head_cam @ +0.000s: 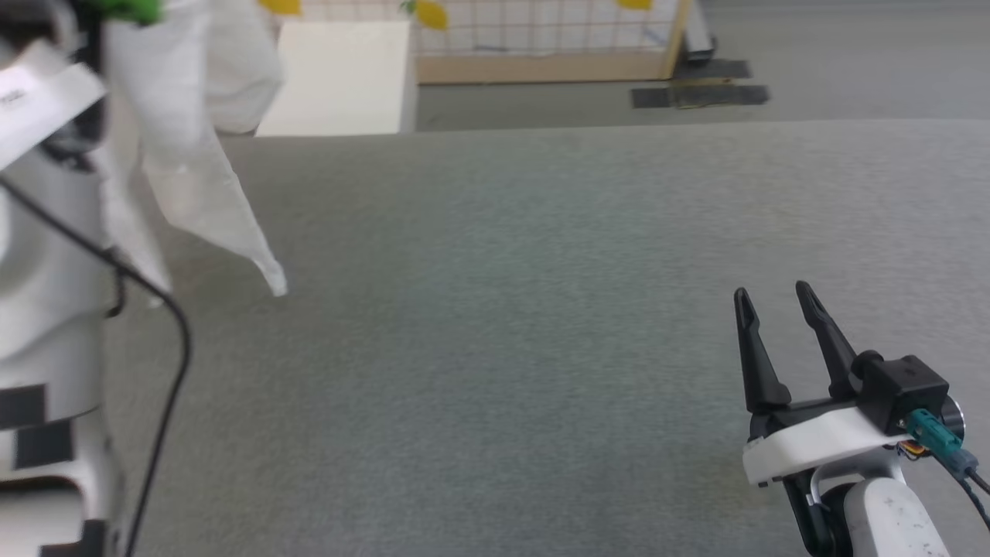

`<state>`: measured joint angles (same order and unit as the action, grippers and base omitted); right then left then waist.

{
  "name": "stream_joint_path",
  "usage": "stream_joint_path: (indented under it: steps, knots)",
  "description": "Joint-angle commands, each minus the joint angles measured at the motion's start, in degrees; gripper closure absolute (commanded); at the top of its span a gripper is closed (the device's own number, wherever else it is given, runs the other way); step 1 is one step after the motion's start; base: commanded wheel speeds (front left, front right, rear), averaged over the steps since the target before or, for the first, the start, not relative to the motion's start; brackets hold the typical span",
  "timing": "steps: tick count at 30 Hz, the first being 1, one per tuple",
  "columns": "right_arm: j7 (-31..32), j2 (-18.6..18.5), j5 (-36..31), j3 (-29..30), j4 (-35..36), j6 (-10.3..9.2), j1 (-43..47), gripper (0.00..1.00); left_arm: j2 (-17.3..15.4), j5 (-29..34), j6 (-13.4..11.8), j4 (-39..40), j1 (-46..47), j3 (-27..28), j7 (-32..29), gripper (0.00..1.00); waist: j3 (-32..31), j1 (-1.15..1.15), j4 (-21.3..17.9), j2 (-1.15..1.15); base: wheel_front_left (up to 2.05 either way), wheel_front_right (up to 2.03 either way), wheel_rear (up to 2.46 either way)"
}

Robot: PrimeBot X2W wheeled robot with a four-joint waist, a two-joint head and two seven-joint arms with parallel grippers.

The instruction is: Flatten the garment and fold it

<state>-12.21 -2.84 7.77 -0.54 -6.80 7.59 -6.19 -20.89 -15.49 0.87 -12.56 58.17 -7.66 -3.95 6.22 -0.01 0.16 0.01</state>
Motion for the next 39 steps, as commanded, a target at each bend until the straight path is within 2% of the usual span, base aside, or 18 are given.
stream_joint_path:
  steps: [1,11,15,24,31,37,38,39]
  knots:
    - [0.21,-0.04,0.55,-0.17,0.14,-0.10,0.84,0.00,1.48,-0.21,0.55,-0.38,1.65,-1.05,-0.19,1.00,-3.31,0.01,-5.11,-0.01,0.00,0.00,0.00]
    - [1.30,-0.04,0.28,-0.39,0.95,-0.10,2.35,0.00,13.23,-5.29,2.54,-5.73,4.38,-6.50,1.78,1.00,-3.87,0.01,-12.50,-0.01,0.00,0.00,0.00]
    - [1.58,-0.04,0.50,-0.82,1.50,-0.10,2.59,0.00,15.65,-6.79,3.20,-8.23,2.77,-8.92,2.46,1.00,-3.29,0.01,-14.65,-0.01,0.00,0.00,0.00]
    - [1.60,-0.04,1.03,-1.51,1.99,-0.10,2.44,0.00,17.01,-7.08,3.01,-16.51,-7.10,-15.28,-0.16,1.00,-1.23,0.01,-16.33,-0.01,0.00,0.00,0.00]
    - [1.61,-0.04,1.26,-1.70,1.93,-0.10,2.15,0.00,17.56,-9.84,3.88,-27.46,-18.50,-20.39,-8.25,1.00,0.02,0.01,-16.37,-0.01,0.00,0.00,0.00]
    - [1.68,-0.04,1.29,-1.89,1.76,-0.10,1.71,0.00,17.85,-12.40,3.93,-33.84,-23.68,-23.36,-15.71,1.00,0.33,0.01,-15.95,-0.01,0.00,0.00,0.00]
    - [1.68,-0.04,1.26,-1.80,1.76,-0.10,1.66,0.00,17.87,-12.84,3.59,-34.07,-23.83,-23.29,-15.87,0.86,0.33,0.01,-15.71,-0.01,0.00,0.00,0.00]
    - [1.67,-0.04,1.23,-1.71,1.79,-0.10,1.67,0.00,17.89,-13.20,3.53,-33.87,-23.85,-23.23,-15.54,0.17,0.34,0.01,-15.48,-0.01,0.00,0.00,0.00]
